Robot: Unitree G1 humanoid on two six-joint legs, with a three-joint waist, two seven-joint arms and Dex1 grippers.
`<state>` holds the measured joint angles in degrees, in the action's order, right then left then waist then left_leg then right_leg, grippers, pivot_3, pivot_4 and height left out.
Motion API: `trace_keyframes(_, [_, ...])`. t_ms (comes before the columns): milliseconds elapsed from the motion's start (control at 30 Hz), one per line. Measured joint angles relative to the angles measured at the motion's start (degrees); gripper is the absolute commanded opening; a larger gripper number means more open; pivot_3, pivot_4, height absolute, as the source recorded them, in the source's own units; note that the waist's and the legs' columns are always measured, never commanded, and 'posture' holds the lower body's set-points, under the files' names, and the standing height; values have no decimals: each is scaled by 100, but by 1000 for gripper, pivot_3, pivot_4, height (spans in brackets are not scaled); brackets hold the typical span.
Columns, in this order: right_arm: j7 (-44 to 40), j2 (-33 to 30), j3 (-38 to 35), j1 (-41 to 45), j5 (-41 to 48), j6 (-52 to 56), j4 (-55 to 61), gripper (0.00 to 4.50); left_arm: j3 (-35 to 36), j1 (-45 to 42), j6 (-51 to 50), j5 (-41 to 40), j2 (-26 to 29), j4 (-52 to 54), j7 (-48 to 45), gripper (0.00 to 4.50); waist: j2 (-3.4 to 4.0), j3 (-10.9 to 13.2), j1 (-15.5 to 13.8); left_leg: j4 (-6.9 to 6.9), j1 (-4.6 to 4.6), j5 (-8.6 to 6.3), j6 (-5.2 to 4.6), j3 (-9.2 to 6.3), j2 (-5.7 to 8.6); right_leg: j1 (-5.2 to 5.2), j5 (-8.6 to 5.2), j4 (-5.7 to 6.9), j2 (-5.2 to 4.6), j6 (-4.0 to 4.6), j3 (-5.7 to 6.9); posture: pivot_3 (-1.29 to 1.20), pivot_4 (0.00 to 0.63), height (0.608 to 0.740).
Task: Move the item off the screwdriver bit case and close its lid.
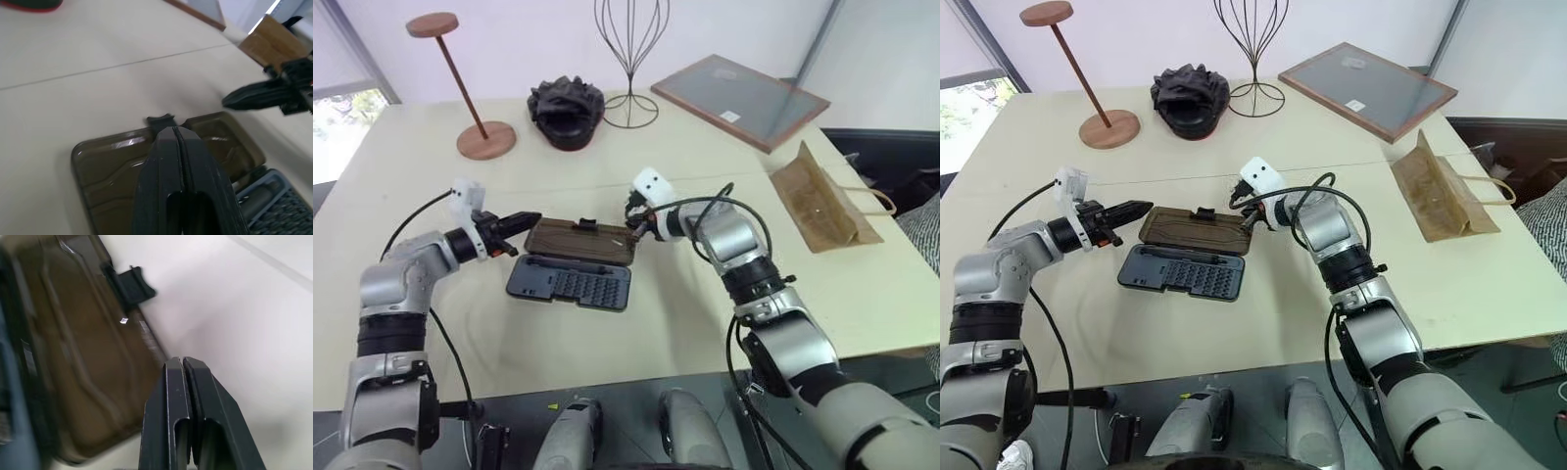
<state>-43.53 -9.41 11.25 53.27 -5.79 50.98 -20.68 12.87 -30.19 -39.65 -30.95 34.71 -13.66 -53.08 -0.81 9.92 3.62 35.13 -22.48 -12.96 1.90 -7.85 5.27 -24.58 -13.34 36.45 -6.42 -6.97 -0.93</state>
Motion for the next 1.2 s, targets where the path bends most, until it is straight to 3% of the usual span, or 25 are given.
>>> trace_keyframes(67, [133,39,-50,-12,117,491,402,940,5,80,-138,-115,-1,244,53,0,0,0,-17,0,0,0,0,0,0,-1,0,0,0,0,0,0,150,740])
trace_keyframes(300, [516,-32,42,-334,386,1203,1377,4447,-7,532,-425,-366,107,1006,80,0,0,0,-38,-1,0,-1,0,4,0,-2,0,-1,-1,0,0,0,150,740])
trace_keyframes(667, [2198,769,-619,-403,435,2645,1653,4447,-25,859,-609,-479,23,1618,374,0,1,0,-111,-1,0,-1,0,5,0,-2,0,-1,-2,0,0,0,150,740])
trace_keyframes(1000, [3029,1040,-889,-549,464,3020,1655,4447,-41,877,-607,-476,-1,1626,494,0,1,0,-105,-2,0,-1,0,6,0,-2,0,-1,-1,0,1,0,150,740])
trace_keyframes(1100, [3100,1035,-868,-556,499,3027,1672,3661,-42,877,-605,-475,0,1627,527,0,1,0,-105,-2,0,-1,0,6,0,-2,0,-1,-1,0,1,0,150,740])
trace_keyframes(1200, [3149,1009,-812,-589,555,3026,1720,2057,-42,877,-597,-471,1,1627,547,0,1,0,-105,-2,0,-1,-1,6,0,-2,0,-2,-1,0,1,0,150,740])
